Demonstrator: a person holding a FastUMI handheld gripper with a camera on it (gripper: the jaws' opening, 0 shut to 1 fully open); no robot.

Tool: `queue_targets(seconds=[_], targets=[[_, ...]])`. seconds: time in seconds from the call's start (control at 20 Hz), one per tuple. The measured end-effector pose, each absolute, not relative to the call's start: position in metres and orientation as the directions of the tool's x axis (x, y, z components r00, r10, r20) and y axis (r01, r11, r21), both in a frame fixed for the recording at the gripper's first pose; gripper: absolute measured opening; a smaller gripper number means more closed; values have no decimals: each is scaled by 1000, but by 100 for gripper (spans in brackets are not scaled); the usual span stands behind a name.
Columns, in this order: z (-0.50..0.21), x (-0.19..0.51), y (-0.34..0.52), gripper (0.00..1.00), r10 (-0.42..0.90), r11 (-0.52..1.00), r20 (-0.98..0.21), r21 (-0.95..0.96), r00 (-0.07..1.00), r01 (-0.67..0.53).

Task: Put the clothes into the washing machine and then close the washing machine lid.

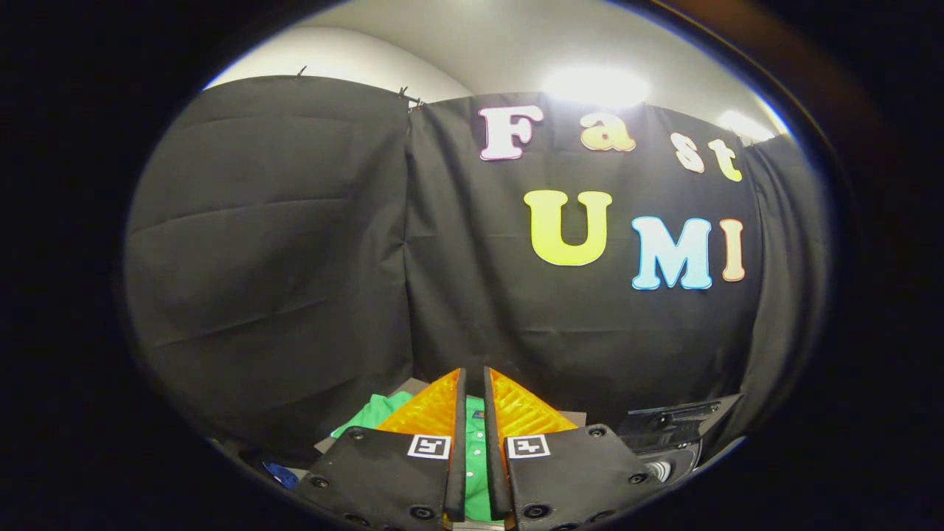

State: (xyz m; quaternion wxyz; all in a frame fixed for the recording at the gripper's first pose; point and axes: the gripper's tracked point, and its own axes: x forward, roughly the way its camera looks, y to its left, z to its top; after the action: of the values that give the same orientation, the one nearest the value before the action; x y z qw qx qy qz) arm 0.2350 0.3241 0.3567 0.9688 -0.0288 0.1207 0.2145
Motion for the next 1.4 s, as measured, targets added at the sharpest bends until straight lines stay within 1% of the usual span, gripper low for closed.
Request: queue_targets(seconds=[0.05,0.15,0.2,0.3,0.4,0.5,0.65,0.8,0.95,1.0,1.15,1.2,1.25,1.3,1.4], targets=[[338,237,325,14,396,909,-291,-7,871,-416],[282,235,321,14,350,919,-436,-10,829,-394],[261,238,325,43,350,915,-491,-4,798,-404],[222,247,323,100,320,919,-546,-19,774,-394],[194,252,322,99,293,926,-578,-27,761,-377],[166,253,331,99,312,919,-616,4,723,-393],[145,248,342,98,326,908,-648,12,689,-419],[123,244,341,98,298,907,-686,-14,664,-421],[124,250,334,43,296,927,-668,30,683,-373],[120,250,337,24,312,923,-674,49,670,-381],[136,253,339,24,367,904,-638,75,677,-420],[145,257,339,16,381,914,-596,128,707,-385],[159,253,337,9,385,916,-592,154,708,-370],[159,257,342,1,394,912,-593,157,702,-380],[172,260,341,2,390,913,-573,139,721,-383]])
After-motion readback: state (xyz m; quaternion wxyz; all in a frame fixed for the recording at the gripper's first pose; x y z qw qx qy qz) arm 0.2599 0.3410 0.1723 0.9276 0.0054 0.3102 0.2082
